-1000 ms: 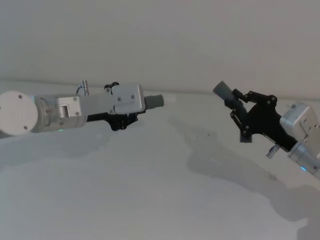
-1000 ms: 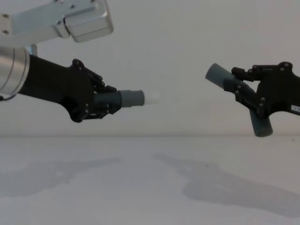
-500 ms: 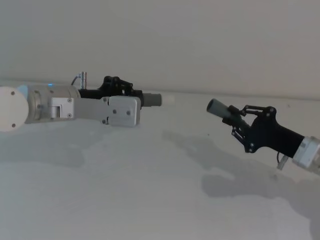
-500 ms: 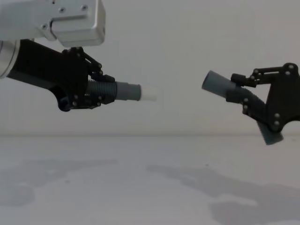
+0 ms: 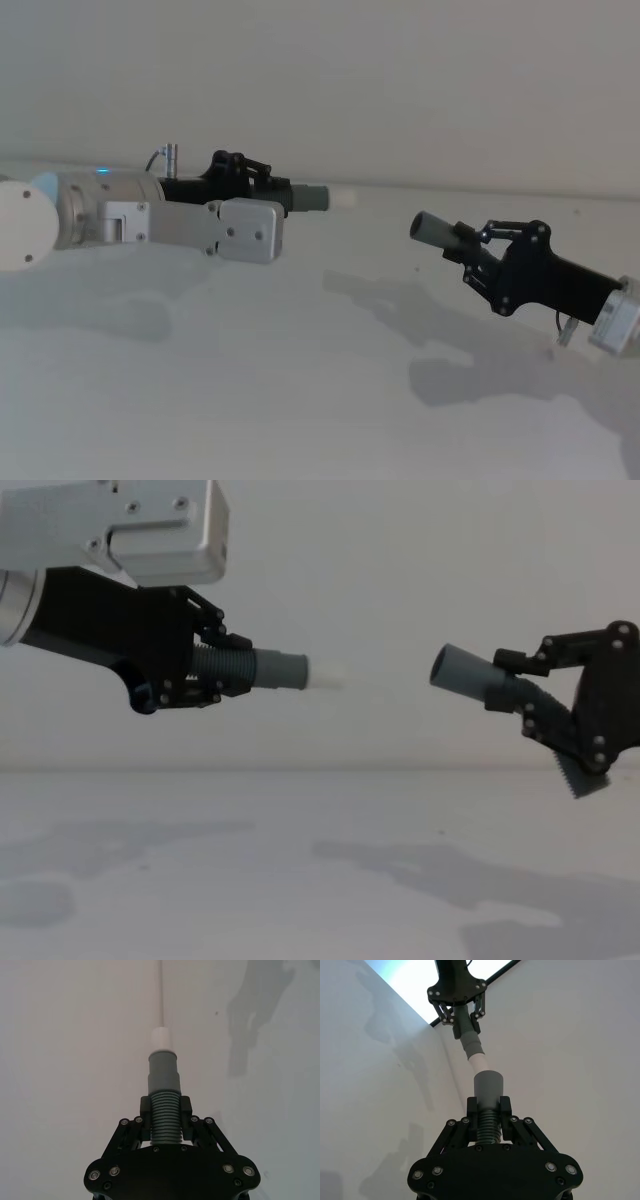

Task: Use both hands to pick up one end of the pipe from the table, align the ends, and insert them.

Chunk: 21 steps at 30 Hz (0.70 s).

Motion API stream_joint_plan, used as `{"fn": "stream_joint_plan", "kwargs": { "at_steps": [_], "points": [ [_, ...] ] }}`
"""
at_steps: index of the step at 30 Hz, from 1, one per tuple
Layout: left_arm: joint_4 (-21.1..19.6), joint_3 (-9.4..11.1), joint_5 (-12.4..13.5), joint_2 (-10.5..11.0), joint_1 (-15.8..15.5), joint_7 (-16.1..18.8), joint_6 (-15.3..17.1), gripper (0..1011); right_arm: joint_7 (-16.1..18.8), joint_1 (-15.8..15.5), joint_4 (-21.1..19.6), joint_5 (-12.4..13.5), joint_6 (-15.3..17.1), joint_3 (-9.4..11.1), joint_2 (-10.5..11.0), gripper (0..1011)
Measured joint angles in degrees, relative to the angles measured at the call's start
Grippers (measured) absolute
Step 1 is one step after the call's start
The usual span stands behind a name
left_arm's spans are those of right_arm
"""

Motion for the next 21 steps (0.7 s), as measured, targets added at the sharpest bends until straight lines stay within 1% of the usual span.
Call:
{"fn": "stream_joint_plan", "kwargs": {
  "at_steps": [1, 5, 10, 21],
  "points": [
    [0.0, 0.0, 0.0, 0.0, 0.0, 0.0, 0.0, 314, 0.0, 0.0, -0.2, 0.0, 0.5, 0.0, 0.0, 232],
    [0.1, -0.1, 0.7, -0.3, 0.4, 1.5, -2.1, 315, -0.1, -0.3, -1.4, 0.0, 2.6, -0.4, -0.2, 232],
    [0.2, -0.1, 1.4, -0.6, 0.9, 2.9, -4.1, 314, -0.1, -0.4, -2.3, 0.1, 4.2, -0.9, -0.5, 232],
    [0.3, -0.1, 2.2, -1.0, 1.3, 4.3, -6.3, 314, -0.4, 0.2, -2.6, -0.5, 5.5, -1.9, -1.2, 232]
  ]
}}
